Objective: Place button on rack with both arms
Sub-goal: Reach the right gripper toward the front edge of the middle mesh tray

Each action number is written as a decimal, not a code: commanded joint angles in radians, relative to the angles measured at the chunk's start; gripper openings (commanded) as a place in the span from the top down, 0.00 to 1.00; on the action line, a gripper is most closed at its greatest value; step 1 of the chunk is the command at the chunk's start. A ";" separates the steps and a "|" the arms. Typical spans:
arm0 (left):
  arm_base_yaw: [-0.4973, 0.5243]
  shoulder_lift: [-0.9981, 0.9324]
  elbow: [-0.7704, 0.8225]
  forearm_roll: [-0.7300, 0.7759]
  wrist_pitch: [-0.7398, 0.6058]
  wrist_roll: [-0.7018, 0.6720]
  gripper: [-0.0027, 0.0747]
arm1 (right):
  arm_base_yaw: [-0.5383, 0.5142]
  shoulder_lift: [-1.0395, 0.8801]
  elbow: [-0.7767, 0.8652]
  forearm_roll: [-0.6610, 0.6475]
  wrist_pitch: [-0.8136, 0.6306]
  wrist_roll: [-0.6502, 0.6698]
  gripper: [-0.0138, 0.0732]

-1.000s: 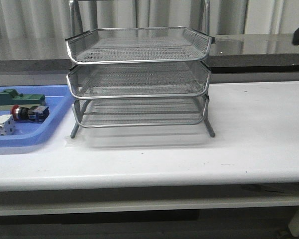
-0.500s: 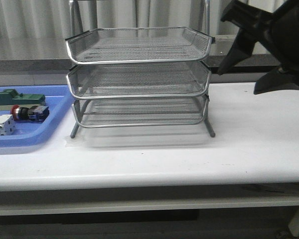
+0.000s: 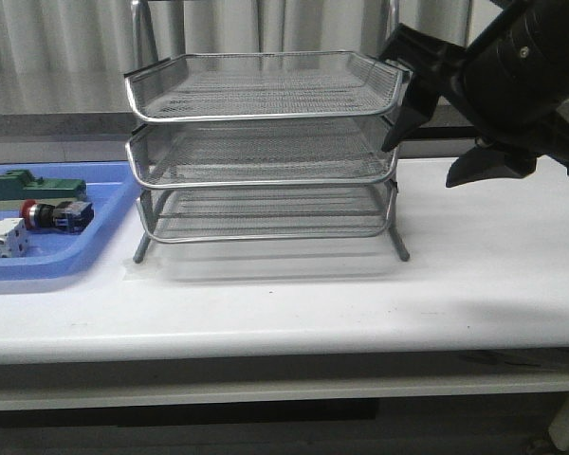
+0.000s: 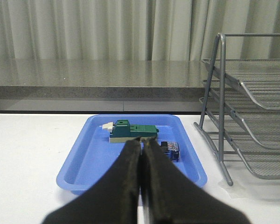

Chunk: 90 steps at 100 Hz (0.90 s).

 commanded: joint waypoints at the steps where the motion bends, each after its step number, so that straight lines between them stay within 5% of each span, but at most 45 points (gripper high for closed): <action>1: 0.000 -0.035 0.047 0.000 -0.086 -0.011 0.99 | 0.000 -0.034 -0.035 0.007 -0.055 -0.008 0.28; 47: 0.000 -0.035 0.047 0.000 -0.086 -0.011 0.99 | -0.001 -0.034 -0.035 0.101 -0.065 -0.042 0.28; 78: 0.000 -0.035 0.047 0.000 -0.086 -0.011 0.99 | -0.012 -0.034 -0.035 0.745 -0.063 -0.704 0.28; 90: 0.000 -0.035 0.047 0.000 -0.086 -0.011 0.99 | -0.040 -0.033 -0.034 0.907 0.003 -0.847 0.28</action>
